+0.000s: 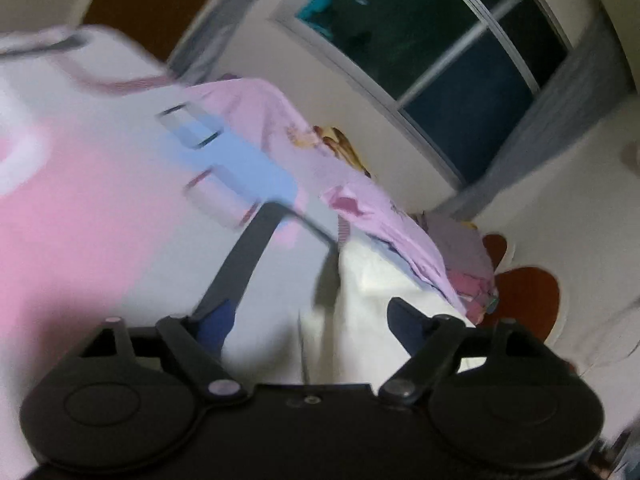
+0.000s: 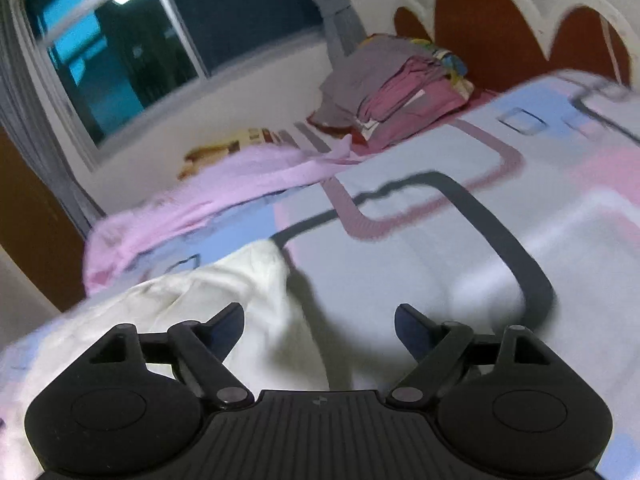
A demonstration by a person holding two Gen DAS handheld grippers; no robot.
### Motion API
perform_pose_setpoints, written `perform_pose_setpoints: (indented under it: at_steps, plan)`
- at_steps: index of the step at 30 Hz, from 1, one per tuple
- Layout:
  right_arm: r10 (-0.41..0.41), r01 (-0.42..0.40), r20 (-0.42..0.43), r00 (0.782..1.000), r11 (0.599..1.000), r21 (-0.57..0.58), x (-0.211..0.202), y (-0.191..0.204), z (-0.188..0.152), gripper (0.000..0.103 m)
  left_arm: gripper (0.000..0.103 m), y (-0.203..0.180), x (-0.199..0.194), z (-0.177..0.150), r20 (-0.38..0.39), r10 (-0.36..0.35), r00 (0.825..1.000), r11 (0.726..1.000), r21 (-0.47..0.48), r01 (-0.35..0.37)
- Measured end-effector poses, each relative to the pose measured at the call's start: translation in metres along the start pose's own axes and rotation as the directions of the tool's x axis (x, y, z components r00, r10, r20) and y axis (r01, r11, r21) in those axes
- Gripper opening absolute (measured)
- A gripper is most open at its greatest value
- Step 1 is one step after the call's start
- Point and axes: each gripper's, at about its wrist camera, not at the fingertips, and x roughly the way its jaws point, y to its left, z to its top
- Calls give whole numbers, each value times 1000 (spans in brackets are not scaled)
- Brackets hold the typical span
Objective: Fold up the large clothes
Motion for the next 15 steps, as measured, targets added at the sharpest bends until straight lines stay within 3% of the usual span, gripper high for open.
perform_pose_setpoints:
  at_steps: [2,6,8,9,11,13,15]
  plan:
    - [33,-29,-22,999,989,142,-20,-20,-24,70,77,7,-26,-30,-1,7,1000,998,-67,-7]
    - [117,-99,-20,993,906,411,-41,-44,-74,70,76,0,-45,-84,-24,-7,1000,985,-171,2]
    - [172,-143,-23,985,880,454,-44,-41,-87,70,86,-9,-42,-106,-26,-60,998,977,-206,54]
    - [190,-152,-40,981,881,449,-41,-32,-92,70,87,-16,-37,-112,-38,-48,998,980,-194,40]
    - [213,-168,-55,976,882,440,-33,-20,-93,70,84,-23,-23,-114,-54,-38,998,984,-175,28]
    - [198,-146,-68,978,876,459,-23,-15,-93,70,70,-21,-9,-110,-53,-41,998,975,-222,29]
    - [150,-95,-83,985,881,464,-15,-14,-89,69,66,-16,0,-105,-61,-29,998,971,-240,13]
